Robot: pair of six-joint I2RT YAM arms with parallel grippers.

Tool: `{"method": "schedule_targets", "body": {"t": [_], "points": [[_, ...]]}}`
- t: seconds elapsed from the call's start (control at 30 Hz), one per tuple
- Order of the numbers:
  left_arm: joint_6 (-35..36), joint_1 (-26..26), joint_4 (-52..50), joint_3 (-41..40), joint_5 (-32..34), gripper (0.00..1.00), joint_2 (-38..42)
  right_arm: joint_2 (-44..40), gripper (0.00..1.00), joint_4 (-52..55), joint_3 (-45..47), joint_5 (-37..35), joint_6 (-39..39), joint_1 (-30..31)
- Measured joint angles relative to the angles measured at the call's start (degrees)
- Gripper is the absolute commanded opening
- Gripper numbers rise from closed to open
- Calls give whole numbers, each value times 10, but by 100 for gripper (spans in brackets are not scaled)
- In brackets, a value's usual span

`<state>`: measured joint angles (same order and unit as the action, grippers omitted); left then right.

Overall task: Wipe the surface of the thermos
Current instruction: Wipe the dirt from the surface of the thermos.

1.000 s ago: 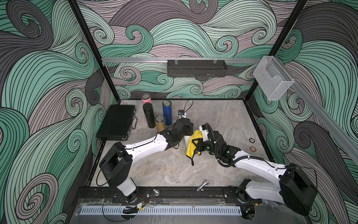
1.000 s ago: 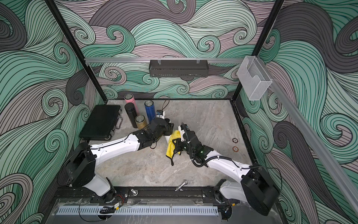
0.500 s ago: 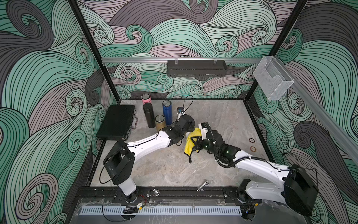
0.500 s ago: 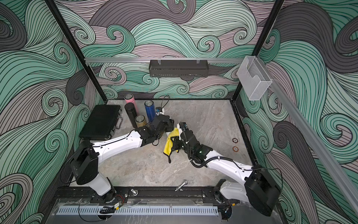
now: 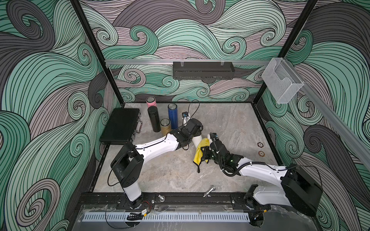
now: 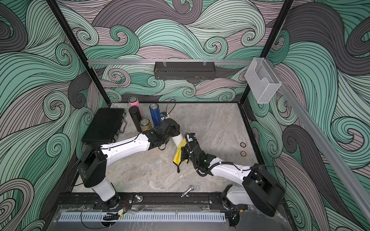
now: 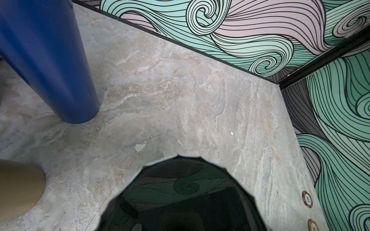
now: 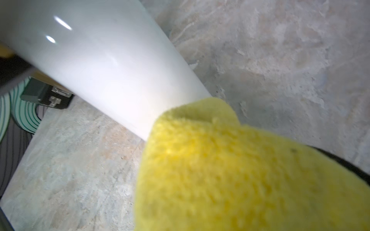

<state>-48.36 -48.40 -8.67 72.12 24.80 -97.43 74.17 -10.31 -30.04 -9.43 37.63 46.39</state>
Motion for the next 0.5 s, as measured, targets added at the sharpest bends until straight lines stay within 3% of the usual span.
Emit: {"method": "schedule_targets", "body": {"t": [0.27,0.4,0.5], "points": [[-6,0,0,2,-12,0,0,-17,0,-21,-37,1,-27,30],[-9,0,0,2,-14,0,0,17,0,-56,-80,-2,-40,37],[-9,3,1,2,-13,0,0,35,0,-71,-64,-9,-37,39]]}}
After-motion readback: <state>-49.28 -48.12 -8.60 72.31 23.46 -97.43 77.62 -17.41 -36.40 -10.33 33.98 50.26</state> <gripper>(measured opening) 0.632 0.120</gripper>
